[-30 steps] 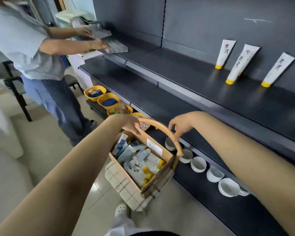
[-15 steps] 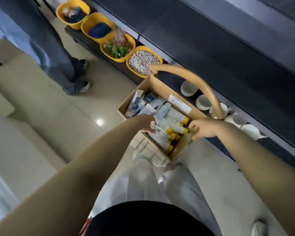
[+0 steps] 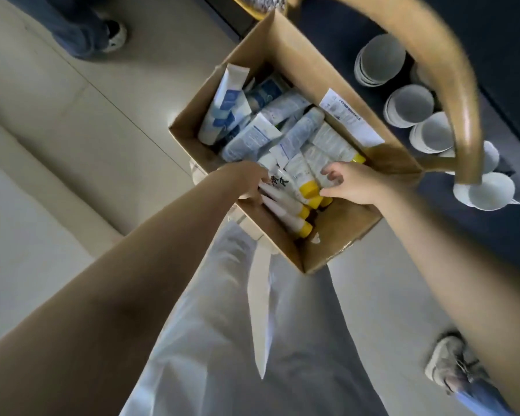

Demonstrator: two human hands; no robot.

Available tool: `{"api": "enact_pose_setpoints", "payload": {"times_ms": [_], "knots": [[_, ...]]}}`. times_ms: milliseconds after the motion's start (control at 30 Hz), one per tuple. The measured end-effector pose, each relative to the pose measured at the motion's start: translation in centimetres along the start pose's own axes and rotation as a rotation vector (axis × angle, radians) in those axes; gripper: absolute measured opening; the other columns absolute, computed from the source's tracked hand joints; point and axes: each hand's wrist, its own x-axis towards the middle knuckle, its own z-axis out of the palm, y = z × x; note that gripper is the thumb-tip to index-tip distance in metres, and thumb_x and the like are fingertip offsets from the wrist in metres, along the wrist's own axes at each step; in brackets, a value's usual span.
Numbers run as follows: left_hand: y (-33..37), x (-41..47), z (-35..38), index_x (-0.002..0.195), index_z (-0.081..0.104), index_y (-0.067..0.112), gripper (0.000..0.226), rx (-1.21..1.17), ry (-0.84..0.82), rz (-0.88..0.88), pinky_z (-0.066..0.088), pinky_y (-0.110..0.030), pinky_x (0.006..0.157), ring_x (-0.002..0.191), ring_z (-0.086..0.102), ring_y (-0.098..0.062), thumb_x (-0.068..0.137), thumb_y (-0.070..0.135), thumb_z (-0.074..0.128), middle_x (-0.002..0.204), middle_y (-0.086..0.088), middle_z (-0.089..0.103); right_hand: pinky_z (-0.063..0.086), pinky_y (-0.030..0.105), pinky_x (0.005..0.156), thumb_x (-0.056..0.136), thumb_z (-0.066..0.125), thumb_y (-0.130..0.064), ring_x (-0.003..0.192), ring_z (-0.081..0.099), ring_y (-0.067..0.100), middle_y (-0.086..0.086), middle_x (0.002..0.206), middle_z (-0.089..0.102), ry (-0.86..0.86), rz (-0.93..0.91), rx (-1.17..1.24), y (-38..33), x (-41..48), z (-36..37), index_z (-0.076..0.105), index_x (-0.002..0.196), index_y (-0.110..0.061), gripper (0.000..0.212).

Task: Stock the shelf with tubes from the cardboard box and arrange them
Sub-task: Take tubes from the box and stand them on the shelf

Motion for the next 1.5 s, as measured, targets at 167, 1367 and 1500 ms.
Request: {"api": "enact_pose_setpoints", "payload": {"times_ms": [167, 1367, 1500], "knots": [[-1.2, 2.1, -0.1, 0.133, 0.05, 0.02, 0.057, -0.114, -0.018, 0.016, 0.04, -0.037, 0.101, 0.119, 0.05, -0.025, 0.081, 0.028, 0.072, 0.133, -0.006, 0.053, 0.047, 0.034, 0.092, 0.081, 0.072, -0.037, 0.108, 0.056, 0.018, -0.001, 0.122, 0.059, -0.06, -0.023, 0.029, 0.6, 3.7, 1.5, 0.051, 0.124, -0.02, 0.051], [0.1, -0.4, -1.3, 0.096, 0.055, 0.016, 0.008, -0.455, 0.187, 0.168, 0.035, -0.024, 0.078, 0.092, 0.052, -0.016, 0.092, 0.021, 0.059, 0.099, 0.001, 0.055, 0.045, 0.033, 0.097, 0.088, 0.066, -0.021, 0.11, 0.057, 0.02, 0.003, 0.12, 0.061, 0.127, 0.146, 0.582, 1.4, -0.1, 1.4, 0.055, 0.131, -0.011, 0.046], [0.5, -5.3, -3.2, 0.093, 0.047, 0.014, 0.008, -0.398, 0.343, 0.194, 0.034, -0.027, 0.074, 0.089, 0.049, -0.02, 0.095, 0.019, 0.053, 0.096, -0.005, 0.053, 0.048, 0.041, 0.099, 0.086, 0.068, -0.02, 0.11, 0.06, 0.025, 0.008, 0.118, 0.061, 0.292, 0.129, 0.805, -0.4, -5.0, 0.5, 0.051, 0.134, -0.014, 0.051]]}}
